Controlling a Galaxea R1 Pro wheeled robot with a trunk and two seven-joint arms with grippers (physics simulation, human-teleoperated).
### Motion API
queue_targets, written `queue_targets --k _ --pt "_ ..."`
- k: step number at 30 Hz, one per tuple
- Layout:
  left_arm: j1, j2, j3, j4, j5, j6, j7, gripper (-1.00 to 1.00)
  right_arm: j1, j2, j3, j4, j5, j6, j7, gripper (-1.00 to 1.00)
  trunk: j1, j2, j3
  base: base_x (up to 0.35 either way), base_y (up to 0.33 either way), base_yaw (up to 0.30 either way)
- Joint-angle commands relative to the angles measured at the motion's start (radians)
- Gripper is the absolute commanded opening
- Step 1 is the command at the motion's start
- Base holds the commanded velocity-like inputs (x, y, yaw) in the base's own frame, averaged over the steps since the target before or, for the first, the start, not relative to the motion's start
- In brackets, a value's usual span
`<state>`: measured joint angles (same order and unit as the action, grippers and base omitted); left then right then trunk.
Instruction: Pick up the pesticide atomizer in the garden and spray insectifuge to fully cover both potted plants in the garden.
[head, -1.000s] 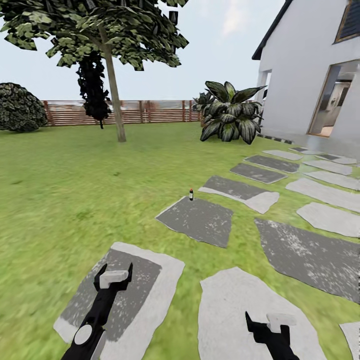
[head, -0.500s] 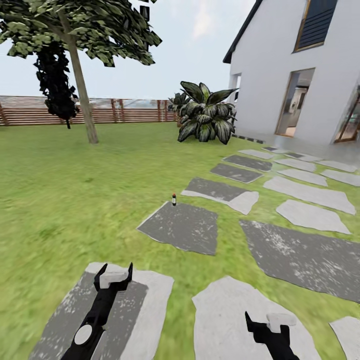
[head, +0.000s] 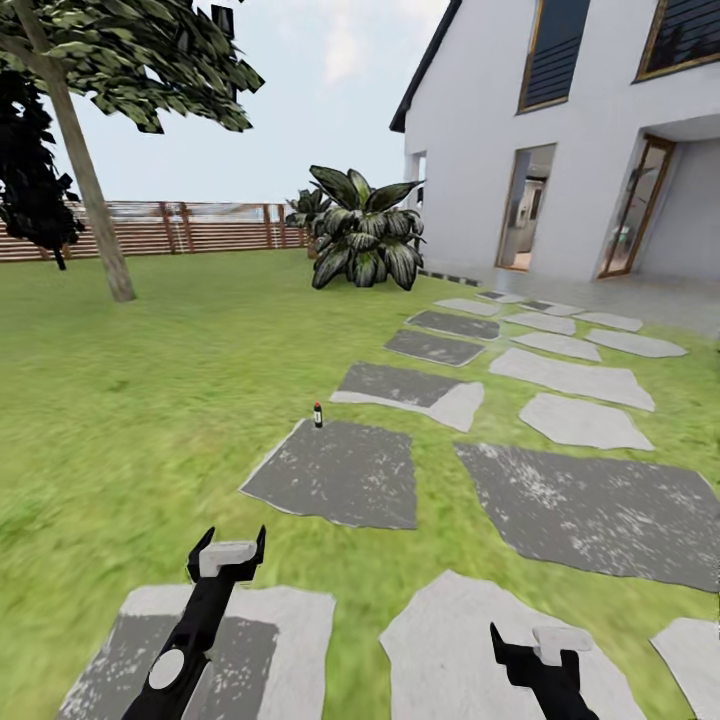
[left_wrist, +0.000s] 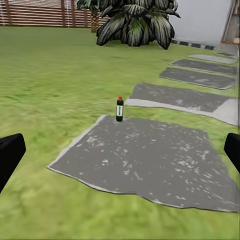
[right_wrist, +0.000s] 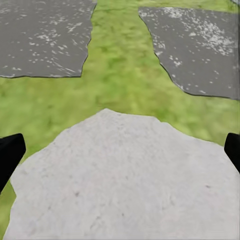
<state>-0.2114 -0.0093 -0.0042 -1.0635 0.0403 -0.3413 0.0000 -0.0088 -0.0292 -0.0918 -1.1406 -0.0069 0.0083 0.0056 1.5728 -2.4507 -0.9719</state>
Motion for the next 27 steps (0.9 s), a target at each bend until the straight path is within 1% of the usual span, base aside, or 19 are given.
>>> queue_targets --k 1,4,7,27 --pt "0.0 0.0 0.0 0.0 0.004 -0.003 0.0 1.0 0.0 0.0 0.0 -0.001 -0.001 0.001 0.001 1.0 0.0 0.0 -0.001 0.299 0.232 -0.289" --pt "0.0 0.0 0.0 0.0 0.004 -0.003 0.0 1.0 0.0 0.0 0.0 -0.001 -0.001 0.001 0.001 1.0 0.0 0.0 -0.001 0.299 0.232 -0.227" --pt "0.0 0.0 0.0 0.0 0.004 -0.003 0.0 1.0 0.0 0.0 0.0 -0.001 -0.001 0.001 -0.001 1.0 0.0 0.0 -0.001 0.299 0.232 -0.077" --pt "0.0 0.0 -0.001 0.001 0.004 -0.003 0.0 1.0 0.0 -0.001 0.0 -0.004 -0.001 -0.001 -0.003 1.0 0.0 0.0 -0.001 0.299 0.232 -0.003"
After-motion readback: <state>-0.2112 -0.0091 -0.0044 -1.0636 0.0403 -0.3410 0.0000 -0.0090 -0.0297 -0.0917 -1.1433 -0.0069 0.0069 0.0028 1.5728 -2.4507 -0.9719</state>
